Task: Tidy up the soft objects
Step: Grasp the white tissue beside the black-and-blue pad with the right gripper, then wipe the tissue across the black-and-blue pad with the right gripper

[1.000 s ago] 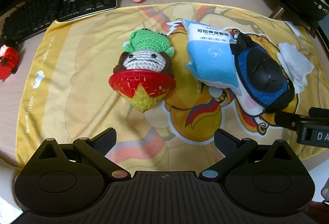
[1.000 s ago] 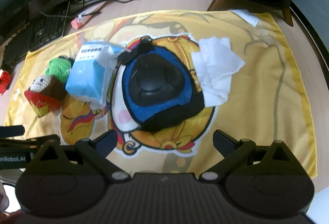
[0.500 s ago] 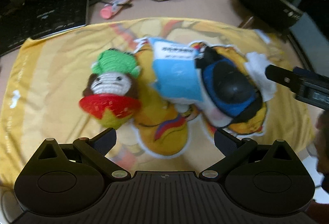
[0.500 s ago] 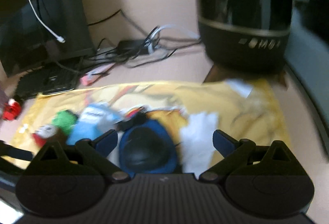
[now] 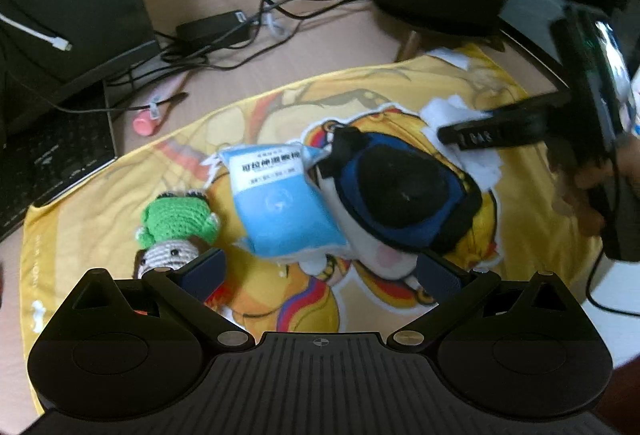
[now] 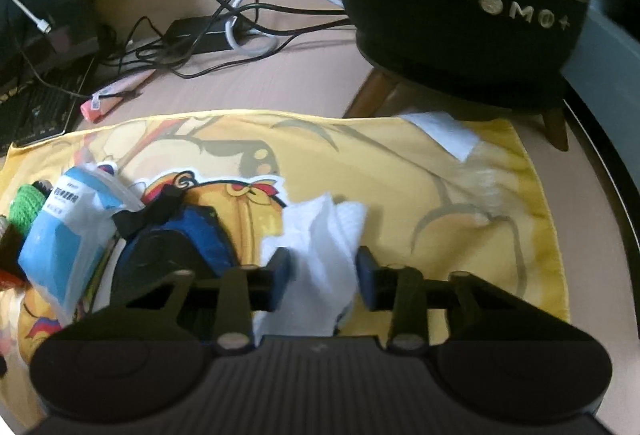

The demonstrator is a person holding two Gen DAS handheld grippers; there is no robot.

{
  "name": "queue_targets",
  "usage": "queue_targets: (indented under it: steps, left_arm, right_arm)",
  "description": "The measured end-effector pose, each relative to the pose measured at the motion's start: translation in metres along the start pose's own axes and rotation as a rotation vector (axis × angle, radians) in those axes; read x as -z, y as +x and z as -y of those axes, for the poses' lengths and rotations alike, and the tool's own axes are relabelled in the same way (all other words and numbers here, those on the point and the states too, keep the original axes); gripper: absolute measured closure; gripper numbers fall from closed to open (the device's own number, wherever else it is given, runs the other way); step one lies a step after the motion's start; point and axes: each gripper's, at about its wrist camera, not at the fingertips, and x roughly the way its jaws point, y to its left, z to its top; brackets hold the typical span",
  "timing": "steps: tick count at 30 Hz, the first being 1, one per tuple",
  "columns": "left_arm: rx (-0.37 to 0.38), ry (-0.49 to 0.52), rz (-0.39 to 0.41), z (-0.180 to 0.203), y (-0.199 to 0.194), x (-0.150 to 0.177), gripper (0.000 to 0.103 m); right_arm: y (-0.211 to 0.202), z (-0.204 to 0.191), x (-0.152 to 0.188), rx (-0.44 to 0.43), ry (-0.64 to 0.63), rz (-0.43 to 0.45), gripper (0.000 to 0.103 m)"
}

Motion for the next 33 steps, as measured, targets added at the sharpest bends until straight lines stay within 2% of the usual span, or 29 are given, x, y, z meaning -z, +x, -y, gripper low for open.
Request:
queue_targets:
  steps: [4,8,10,13,15,16,18,21,24,26,31,33]
  left_arm:
    - [0.019,0.008,0.012,-0.009,0.002,0.012,0.0]
    - [0.091,-0.008,0.027,-0.019,0.001,0.017,0.0]
    - [0.176,-0.018,0.049,-0.021,0.002,0.016,0.0]
    - [0.31,-0.018,0.08,-0.016,0.005,0.012,0.0]
    - [0.352,-0.008,0.074,-0.004,0.01,0.006,0.0]
    - [0.354,-0.002,0.061,0.002,0.013,0.003,0.0]
    - [0.354,0.01,0.035,0.014,0.02,-0.001,0.0]
    - [0.295,0.001,-0.009,0.025,0.031,-0.005,0.0]
    - [0.247,-0.066,-0.05,0.032,0.043,-0.013,0.0]
    - [0.211,-0.089,-0.047,0.038,0.05,-0.022,0.0]
    - [0.109,-0.057,-0.066,0.053,0.077,-0.04,0.0]
    - [0.086,-0.057,-0.08,0.056,0.088,-0.043,0.0]
  right_arm:
    - [-0.004,-0.007,0.0,0.002,-0.013,-0.023,0.092]
    - [-0.028,-0.014,-0.001,-0.002,0.039,-0.026,0.094]
    - [-0.043,-0.02,-0.009,-0.031,0.089,-0.02,0.094]
    - [-0.05,-0.035,-0.026,-0.183,0.166,-0.007,0.094]
    - [-0.038,-0.045,-0.035,-0.318,0.216,-0.035,0.094]
    - [-0.028,-0.05,-0.038,-0.381,0.215,-0.062,0.094]
    - [-0.008,-0.058,-0.04,-0.431,0.156,-0.109,0.095]
    - [0.009,-0.049,-0.034,-0.339,0.075,-0.144,0.095]
    - [0.001,-0.015,-0.031,-0.353,0.091,-0.128,0.095]
    - [-0.003,0.005,-0.026,-0.348,0.076,-0.134,0.095]
    - [0.001,0.051,-0.015,-0.315,0.076,-0.185,0.095]
    - [-0.002,0.065,-0.012,-0.307,0.084,-0.17,0.095]
